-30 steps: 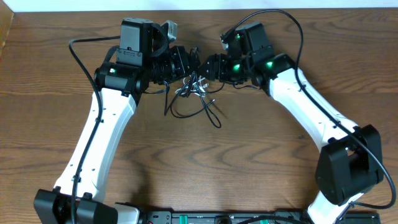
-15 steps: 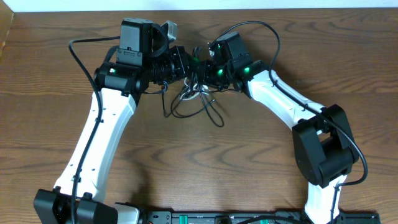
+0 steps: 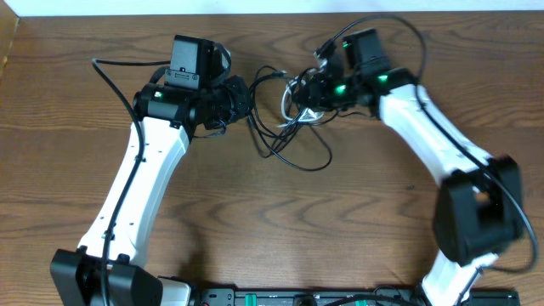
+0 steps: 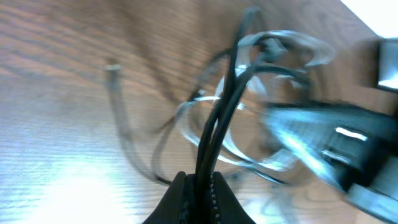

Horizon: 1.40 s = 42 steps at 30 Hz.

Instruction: Untangle cables

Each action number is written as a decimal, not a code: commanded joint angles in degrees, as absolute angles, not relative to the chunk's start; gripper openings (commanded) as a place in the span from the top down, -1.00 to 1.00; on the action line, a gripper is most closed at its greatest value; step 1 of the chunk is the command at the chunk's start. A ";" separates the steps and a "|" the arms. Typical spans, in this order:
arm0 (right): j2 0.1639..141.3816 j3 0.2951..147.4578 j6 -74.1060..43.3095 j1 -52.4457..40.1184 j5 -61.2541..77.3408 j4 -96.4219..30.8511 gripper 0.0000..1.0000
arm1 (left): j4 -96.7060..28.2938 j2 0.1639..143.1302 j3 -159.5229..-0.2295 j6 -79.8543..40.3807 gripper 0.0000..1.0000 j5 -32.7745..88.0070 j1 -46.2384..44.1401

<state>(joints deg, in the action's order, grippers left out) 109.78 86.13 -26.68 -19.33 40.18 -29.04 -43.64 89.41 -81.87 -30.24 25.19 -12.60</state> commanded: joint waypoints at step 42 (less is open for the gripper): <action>85.78 86.83 -11.00 14.81 20.27 -58.50 0.85 | -52.82 94.80 -81.12 -10.37 0.85 5.50 -12.56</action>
<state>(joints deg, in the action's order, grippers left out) 86.19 86.15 -17.15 17.72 26.33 -57.91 -53.17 94.50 -81.54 -14.68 4.73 -12.91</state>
